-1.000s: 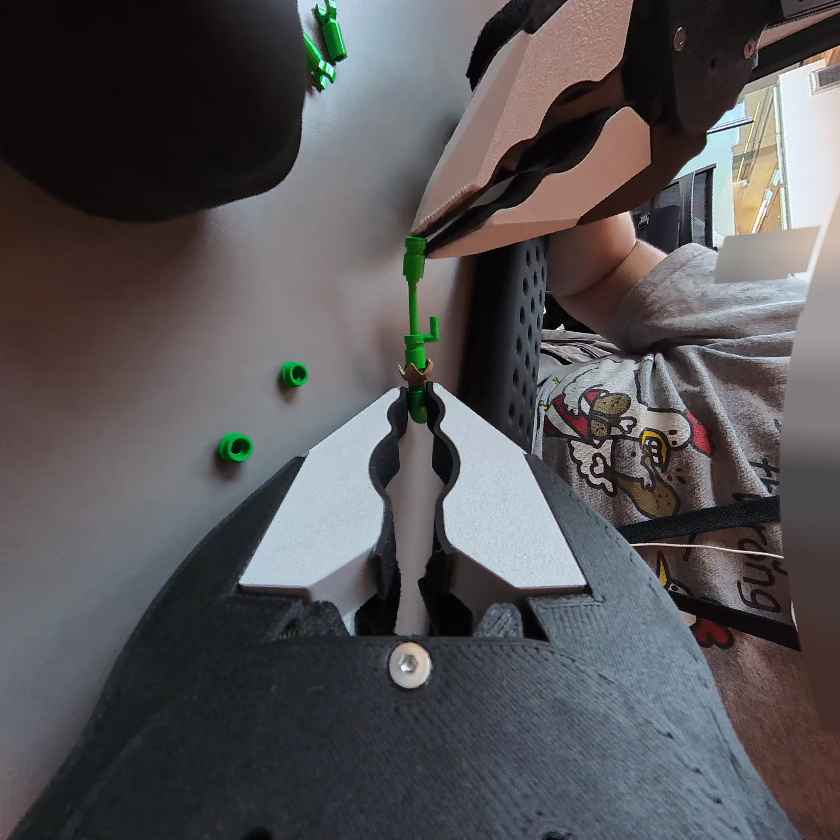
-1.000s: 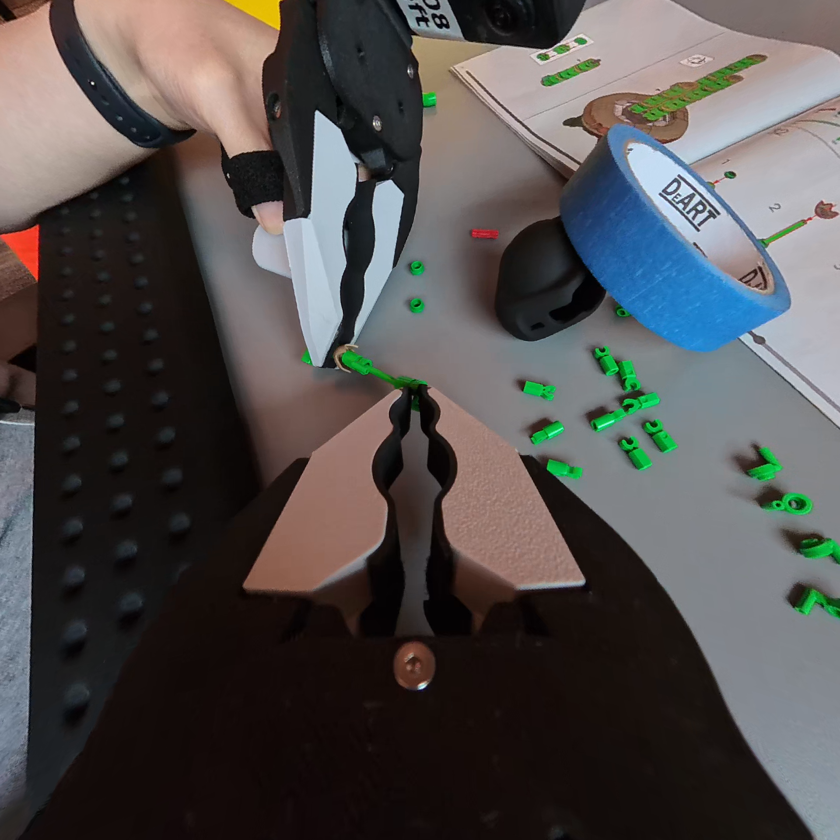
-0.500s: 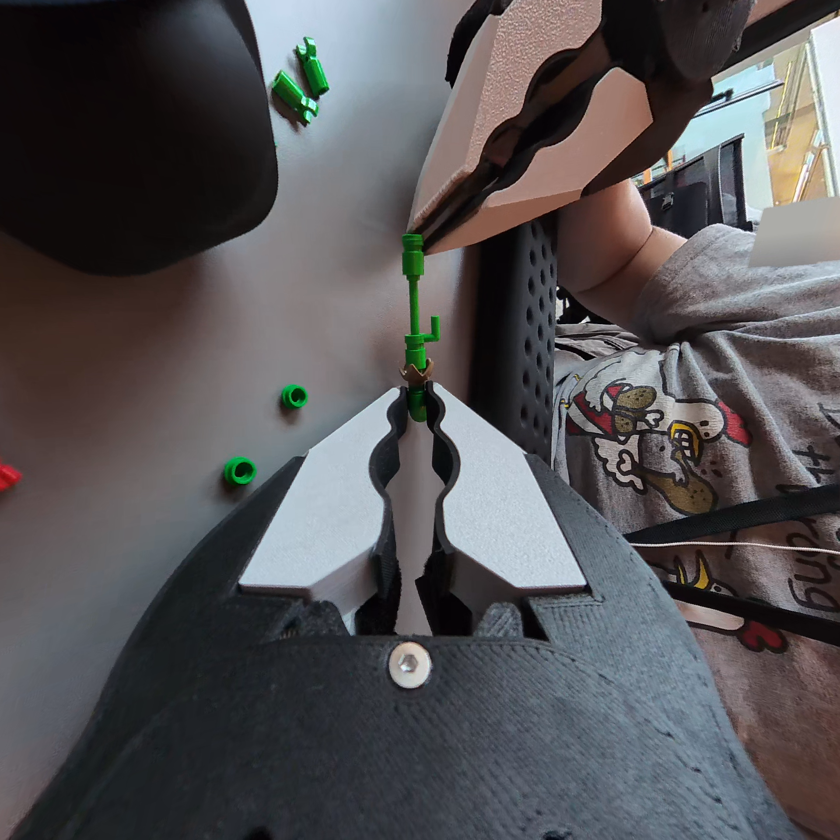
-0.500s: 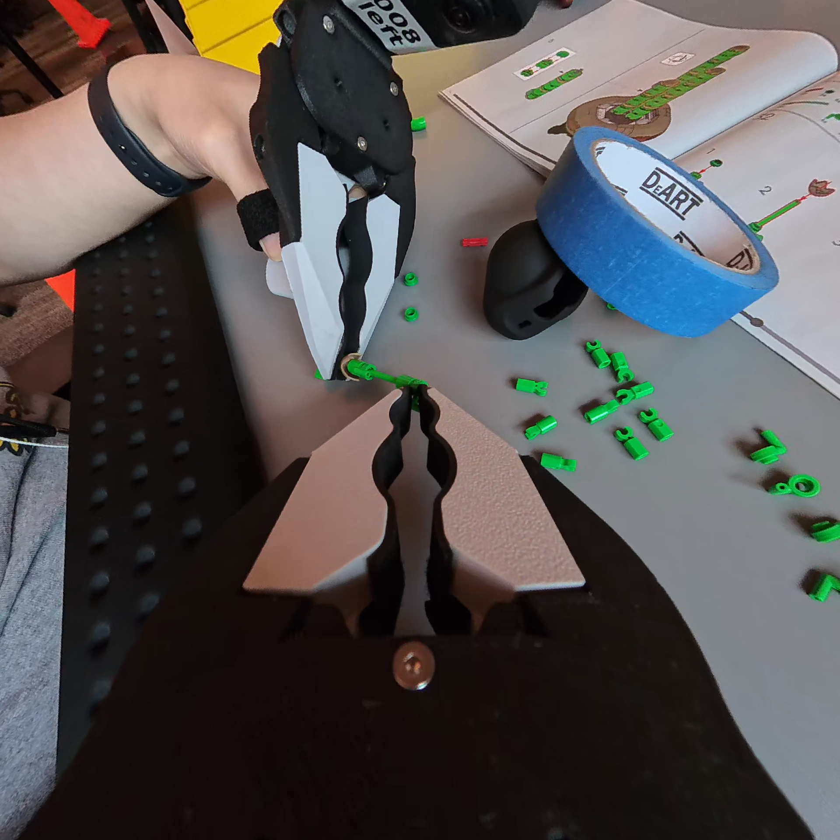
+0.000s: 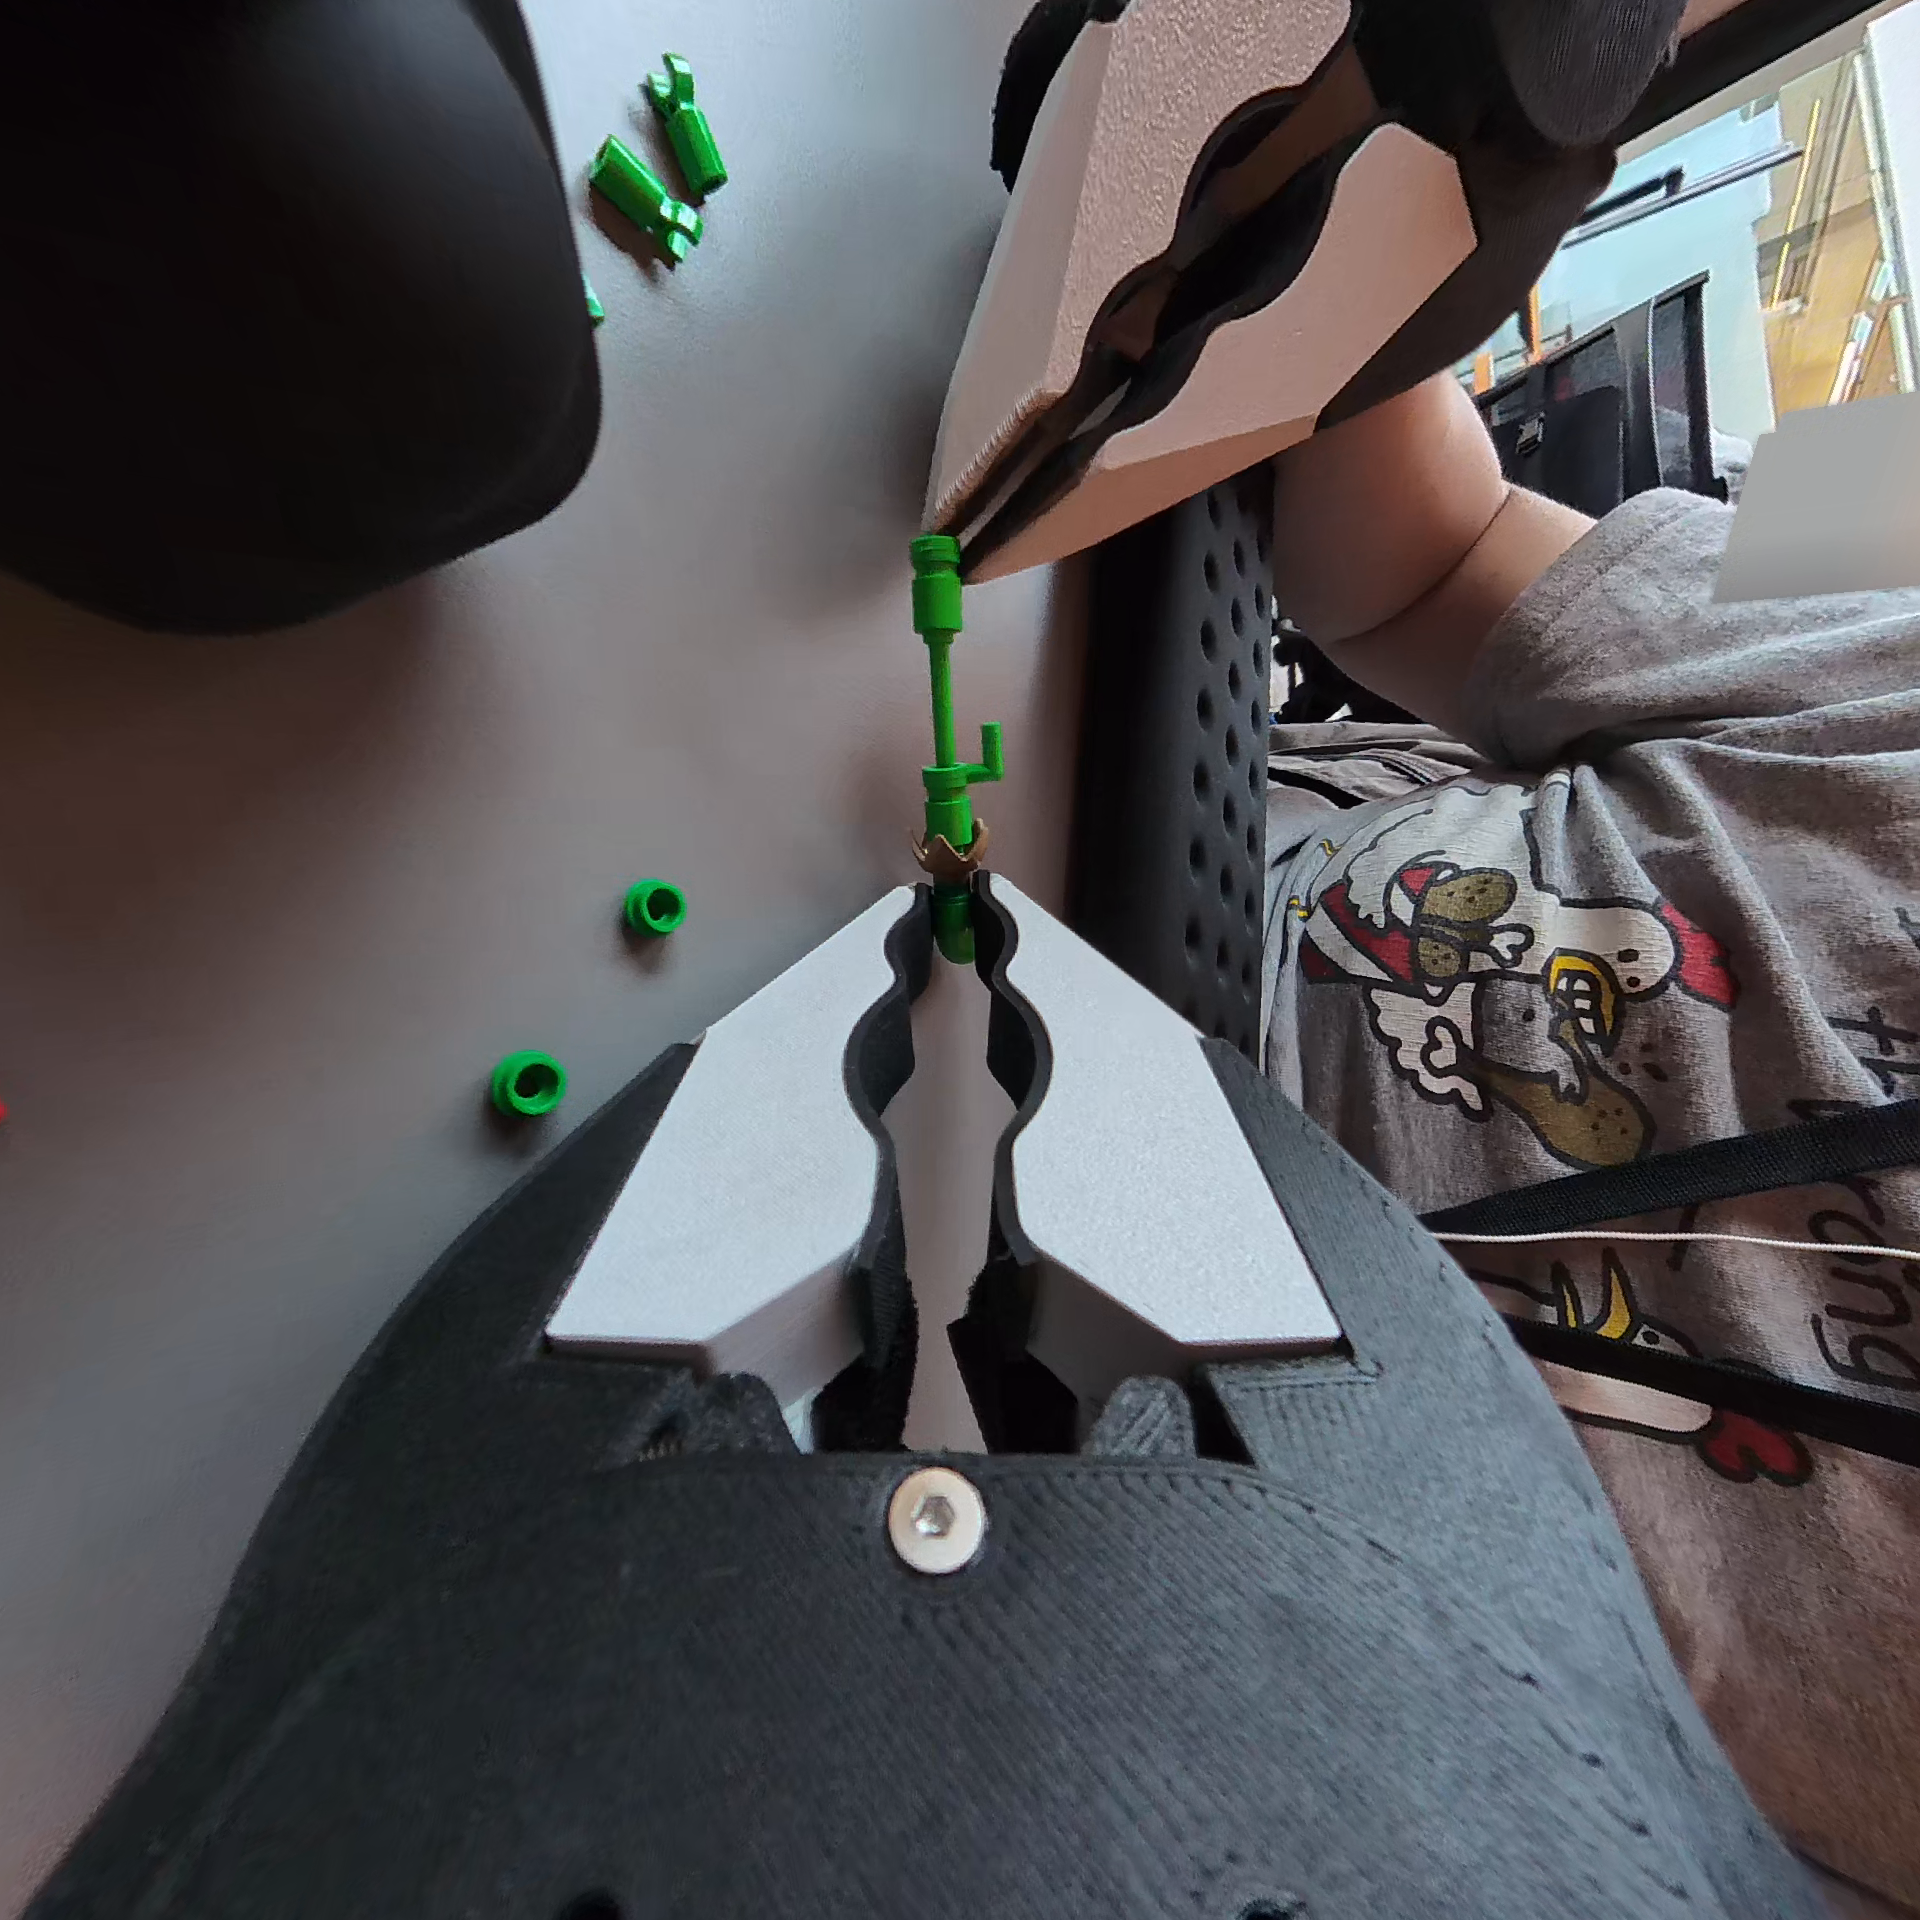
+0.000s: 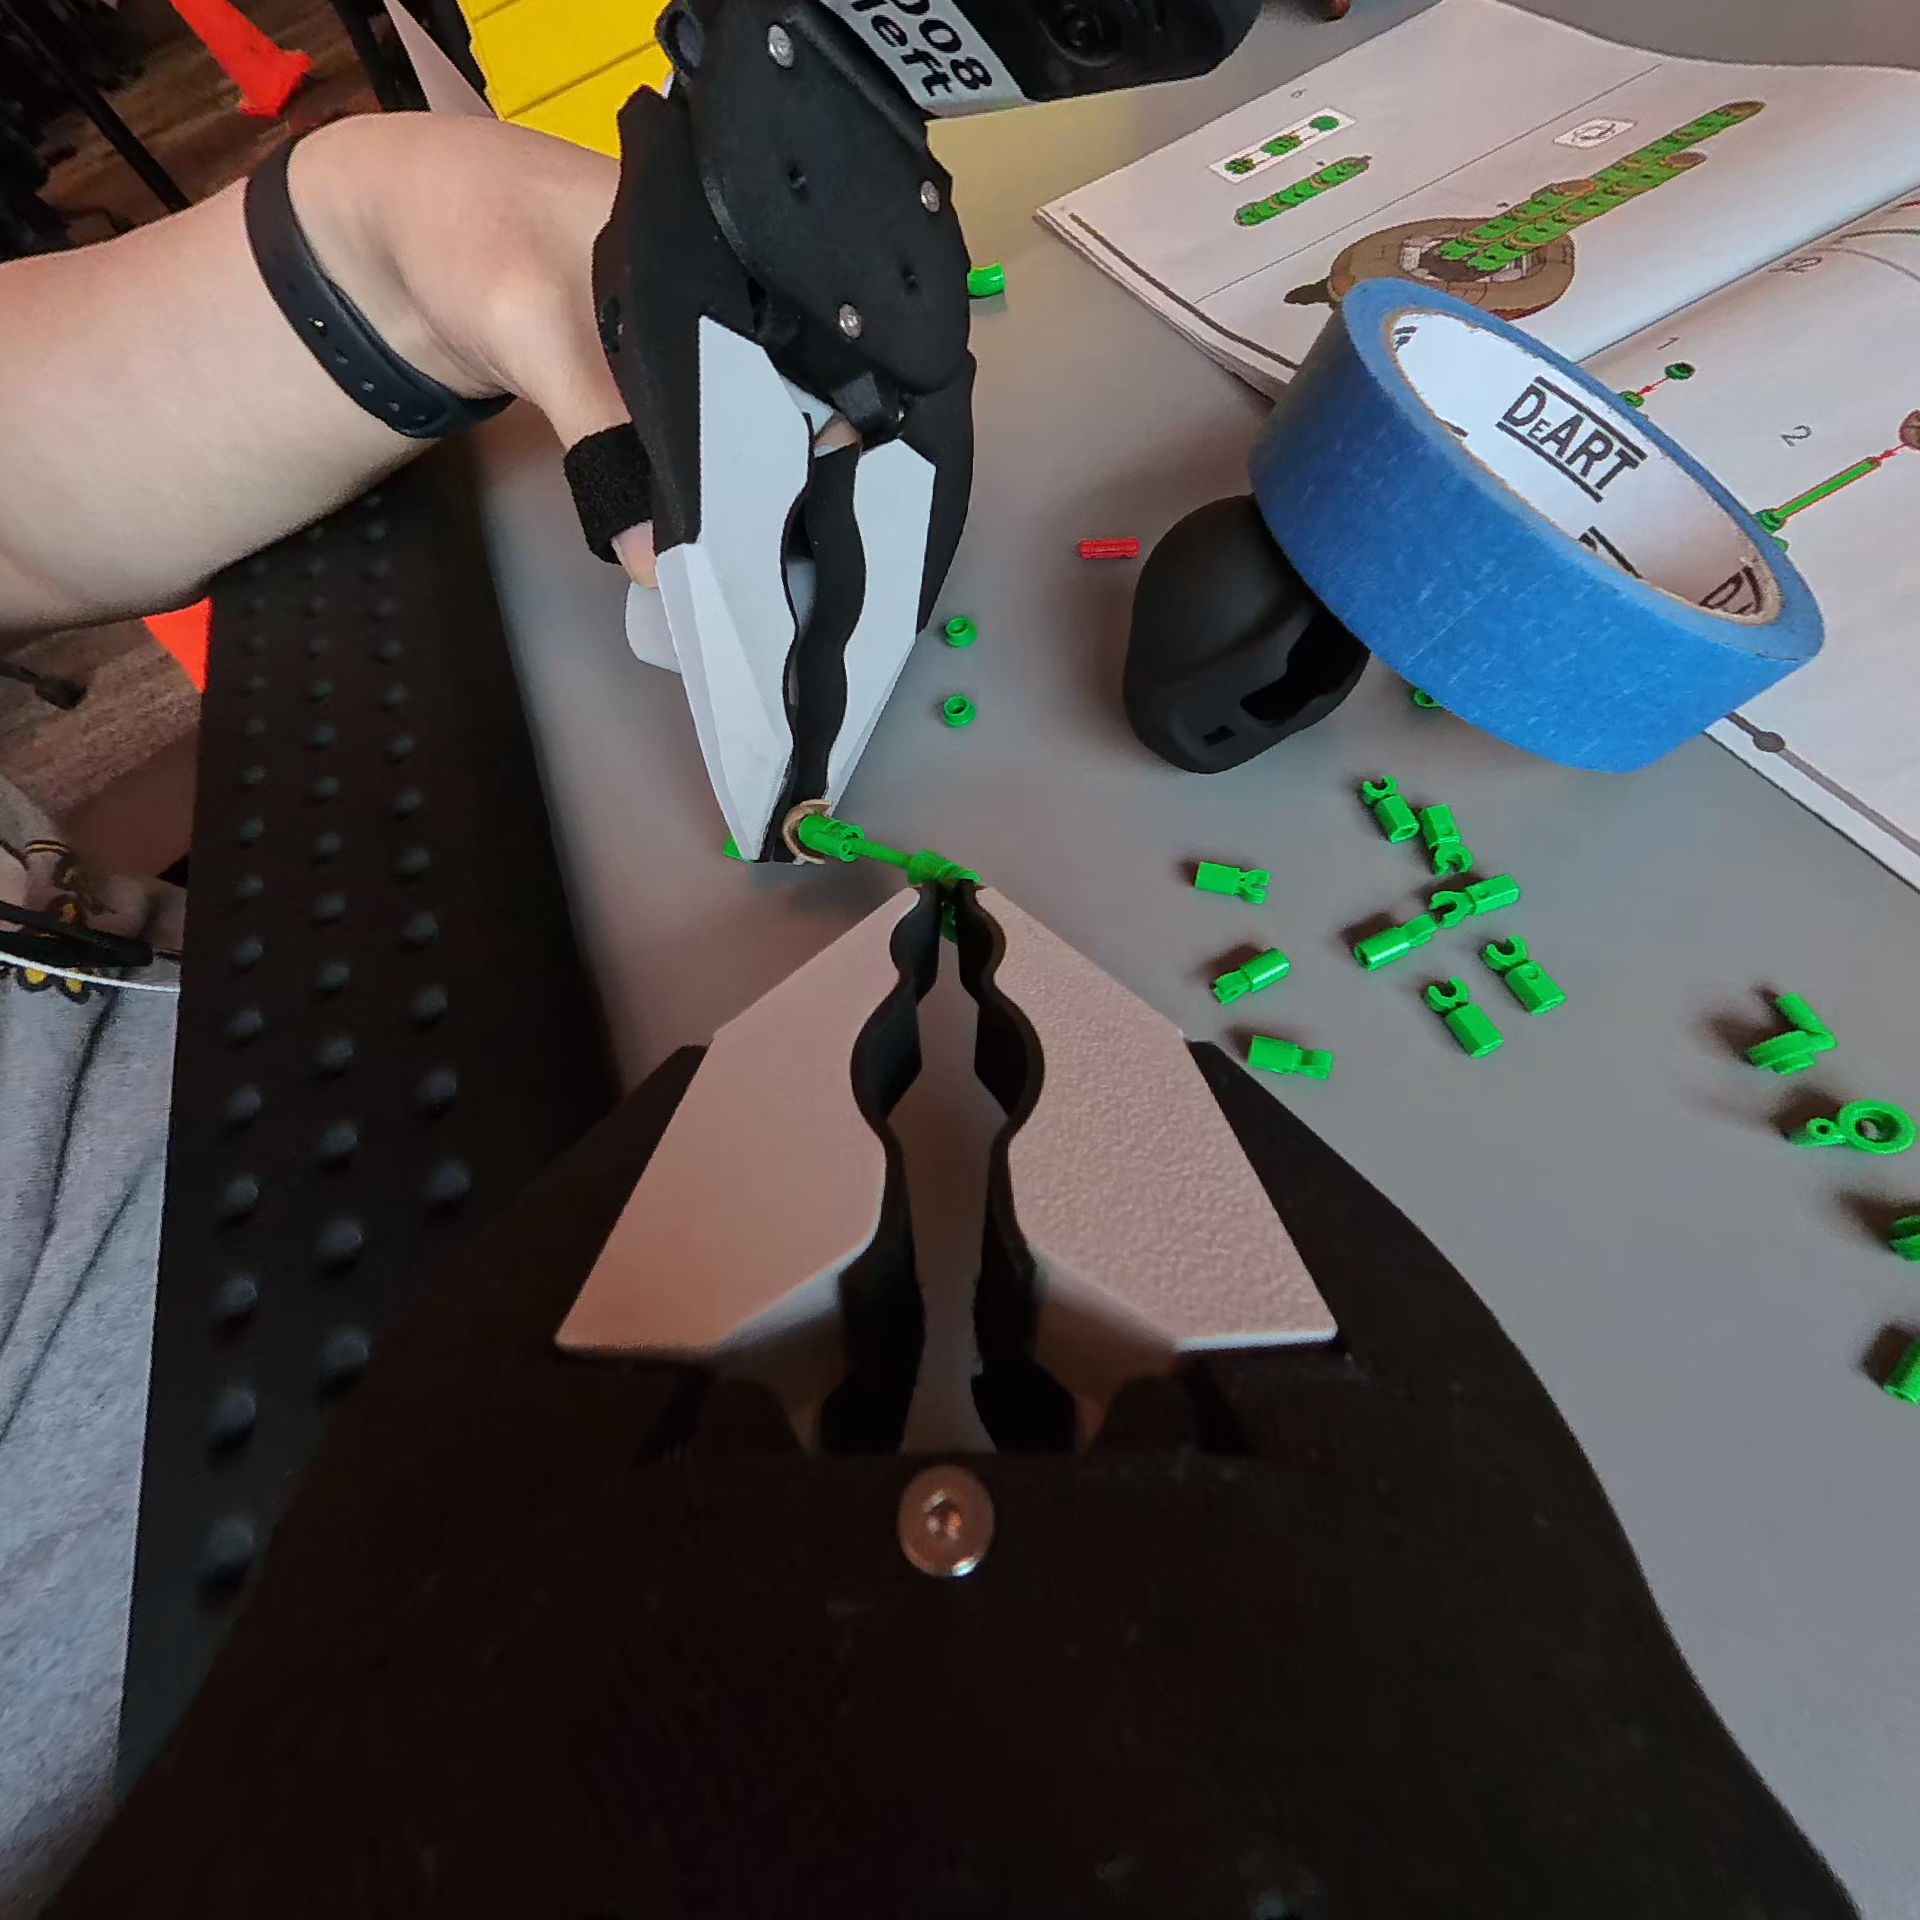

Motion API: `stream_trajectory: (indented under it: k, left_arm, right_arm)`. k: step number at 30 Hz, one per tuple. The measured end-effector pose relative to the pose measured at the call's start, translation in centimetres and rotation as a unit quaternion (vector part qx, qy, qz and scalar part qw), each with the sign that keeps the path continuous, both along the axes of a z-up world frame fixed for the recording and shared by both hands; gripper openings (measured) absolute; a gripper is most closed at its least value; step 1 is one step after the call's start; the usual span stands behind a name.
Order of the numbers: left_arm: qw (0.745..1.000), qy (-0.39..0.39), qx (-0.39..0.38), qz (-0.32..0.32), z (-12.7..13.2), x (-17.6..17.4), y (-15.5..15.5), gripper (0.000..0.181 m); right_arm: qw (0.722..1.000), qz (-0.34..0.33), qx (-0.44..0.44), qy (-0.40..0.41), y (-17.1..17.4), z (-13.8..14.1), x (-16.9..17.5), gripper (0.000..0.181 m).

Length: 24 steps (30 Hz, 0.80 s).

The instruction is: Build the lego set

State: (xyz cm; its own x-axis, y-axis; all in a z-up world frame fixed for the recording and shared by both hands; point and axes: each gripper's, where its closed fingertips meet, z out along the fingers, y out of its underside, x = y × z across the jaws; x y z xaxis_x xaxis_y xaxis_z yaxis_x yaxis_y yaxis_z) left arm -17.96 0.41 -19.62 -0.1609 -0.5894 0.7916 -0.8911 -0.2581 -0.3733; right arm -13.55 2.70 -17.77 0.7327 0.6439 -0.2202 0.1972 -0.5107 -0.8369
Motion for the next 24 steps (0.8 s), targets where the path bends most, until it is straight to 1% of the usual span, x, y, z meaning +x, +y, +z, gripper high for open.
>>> stream_trajectory:
  k: [8,11,15,19,24]
  left_arm:
    - [0.999,-0.007,0.029,-0.044,-0.1,-0.8,-1.0,0.005]
    - [0.998,-0.008,0.037,-0.053,-0.1,-0.9,-1.3,0.006]
    - [0.999,0.001,0.022,-0.036,-0.1,-0.6,-1.1,0.006]
    - [1.0,0.001,0.025,-0.017,-0.1,-0.2,-0.7,0.005]
    - [1.0,0.008,-0.001,0.008,0.0,0.3,-0.6,0.005]
  right_arm:
    - [0.998,0.06,-0.007,0.014,-1.4,0.1,-0.7,0.0]
    - [0.997,0.07,-0.005,0.013,-1.6,0.1,-0.8,0.001]
    - [0.998,0.056,-0.003,0.001,-1.4,-0.1,-0.6,0.001]
    - [0.999,0.033,-0.001,-0.002,-0.9,-0.1,-0.2,0.001]
    - [1.0,0.013,-0.003,-0.001,-0.4,-0.1,0.3,0.001]
